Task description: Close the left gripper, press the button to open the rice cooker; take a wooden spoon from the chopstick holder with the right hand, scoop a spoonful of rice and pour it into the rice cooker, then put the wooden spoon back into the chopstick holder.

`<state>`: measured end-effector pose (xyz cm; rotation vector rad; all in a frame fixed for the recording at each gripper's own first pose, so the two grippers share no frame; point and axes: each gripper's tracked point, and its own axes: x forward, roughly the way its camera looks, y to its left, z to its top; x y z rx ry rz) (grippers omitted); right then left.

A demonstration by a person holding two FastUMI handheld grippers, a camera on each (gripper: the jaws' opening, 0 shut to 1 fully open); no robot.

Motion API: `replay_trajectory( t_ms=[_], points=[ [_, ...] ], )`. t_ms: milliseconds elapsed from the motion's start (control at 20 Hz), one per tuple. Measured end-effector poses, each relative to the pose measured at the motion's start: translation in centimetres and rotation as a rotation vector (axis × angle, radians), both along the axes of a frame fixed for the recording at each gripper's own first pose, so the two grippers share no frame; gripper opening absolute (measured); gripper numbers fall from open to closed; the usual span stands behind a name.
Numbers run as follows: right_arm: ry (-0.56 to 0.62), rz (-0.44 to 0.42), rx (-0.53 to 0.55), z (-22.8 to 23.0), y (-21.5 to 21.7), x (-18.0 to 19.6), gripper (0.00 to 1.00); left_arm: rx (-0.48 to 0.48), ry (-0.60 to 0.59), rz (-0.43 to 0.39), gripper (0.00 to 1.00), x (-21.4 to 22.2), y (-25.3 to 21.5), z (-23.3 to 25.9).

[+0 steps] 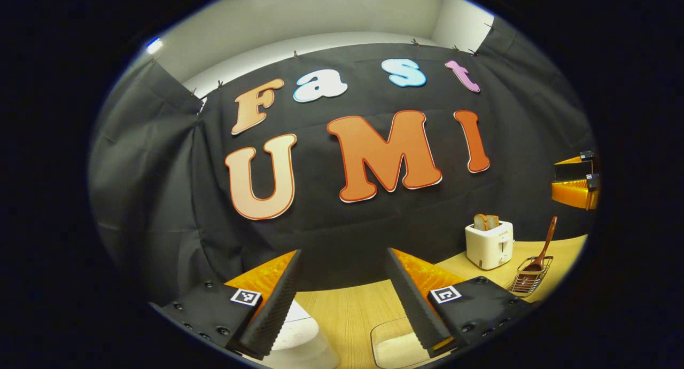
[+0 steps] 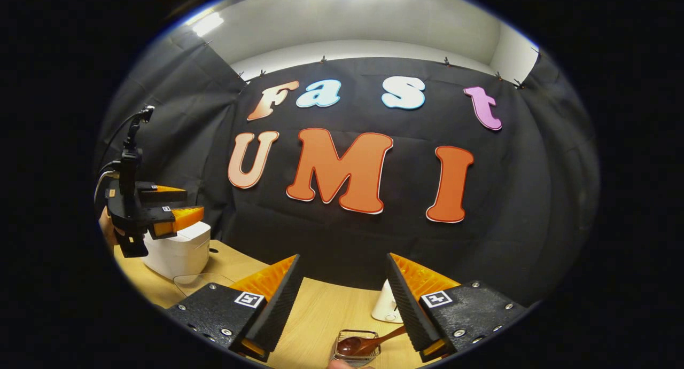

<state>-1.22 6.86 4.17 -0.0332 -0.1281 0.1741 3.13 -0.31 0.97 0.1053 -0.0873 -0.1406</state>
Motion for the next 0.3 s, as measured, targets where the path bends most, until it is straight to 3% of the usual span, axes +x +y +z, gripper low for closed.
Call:
replay_trajectory(
  t_ms=[50,150,300],
  points=[
    [0.001,-0.005,0.000,0.0,-0.2,0.1,0.92,-0.003,-0.007,0.003,0.94,-0.1,-0.2,0.2],
    [0.003,-0.006,0.006,0.0,-0.3,0.0,0.92,-0.028,-0.022,-0.017,1.00,-0.1,-0.9,0.5],
    [-0.005,-0.014,0.010,-0.1,-0.7,0.2,0.92,-0.053,-0.036,-0.015,0.99,-0.5,-0.6,1.0]
  ],
)
